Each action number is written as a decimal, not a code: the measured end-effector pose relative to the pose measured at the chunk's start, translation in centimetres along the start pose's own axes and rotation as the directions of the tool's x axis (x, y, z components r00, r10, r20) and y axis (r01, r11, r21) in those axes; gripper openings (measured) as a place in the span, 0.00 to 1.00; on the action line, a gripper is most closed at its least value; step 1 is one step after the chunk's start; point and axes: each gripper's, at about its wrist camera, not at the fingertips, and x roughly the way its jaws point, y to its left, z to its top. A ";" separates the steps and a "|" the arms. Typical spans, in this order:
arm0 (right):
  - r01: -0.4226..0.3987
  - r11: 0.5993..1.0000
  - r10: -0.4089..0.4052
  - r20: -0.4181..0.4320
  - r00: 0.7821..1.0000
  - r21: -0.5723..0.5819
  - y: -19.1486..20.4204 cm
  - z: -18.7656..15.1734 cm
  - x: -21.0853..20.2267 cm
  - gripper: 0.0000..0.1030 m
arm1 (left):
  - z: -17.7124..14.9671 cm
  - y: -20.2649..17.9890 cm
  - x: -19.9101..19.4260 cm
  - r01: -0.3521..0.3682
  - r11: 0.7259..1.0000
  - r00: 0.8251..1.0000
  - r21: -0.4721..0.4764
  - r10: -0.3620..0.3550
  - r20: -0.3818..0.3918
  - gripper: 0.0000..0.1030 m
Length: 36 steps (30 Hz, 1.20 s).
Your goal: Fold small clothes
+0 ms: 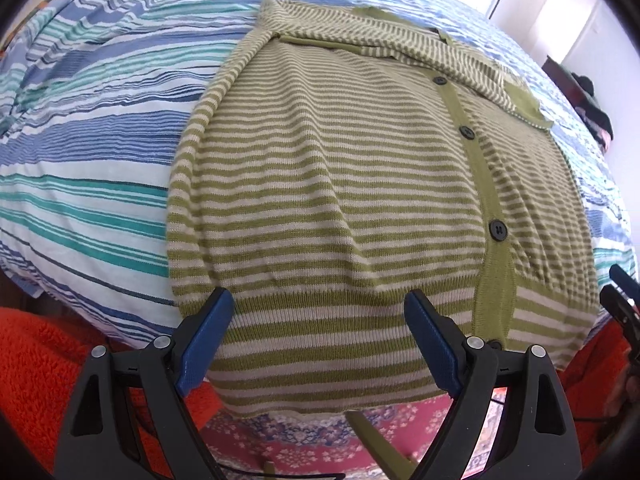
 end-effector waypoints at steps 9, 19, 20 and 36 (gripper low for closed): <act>0.025 0.995 -0.028 0.028 0.999 0.096 -2.2 0.0 -1.1 0.92 | -0.1 -0.3 -1.8 -0.002 1.000 0.996 0.009 0.001 0.089 0.86; 0.031 0.995 -0.034 0.036 0.999 0.093 -2.0 0.5 -1.0 0.92 | 0.5 -0.7 -1.8 -0.016 0.999 0.996 0.035 0.012 0.093 0.86; 0.032 0.995 -0.035 0.035 0.999 0.093 -2.0 0.5 -0.9 0.93 | 0.5 -0.7 -1.7 -0.015 0.999 0.996 0.033 0.012 0.092 0.86; 0.031 0.994 -0.035 0.033 0.999 0.101 -1.9 0.6 -0.6 0.92 | 0.6 -0.3 -1.9 -0.026 0.999 0.995 0.020 0.024 0.097 0.86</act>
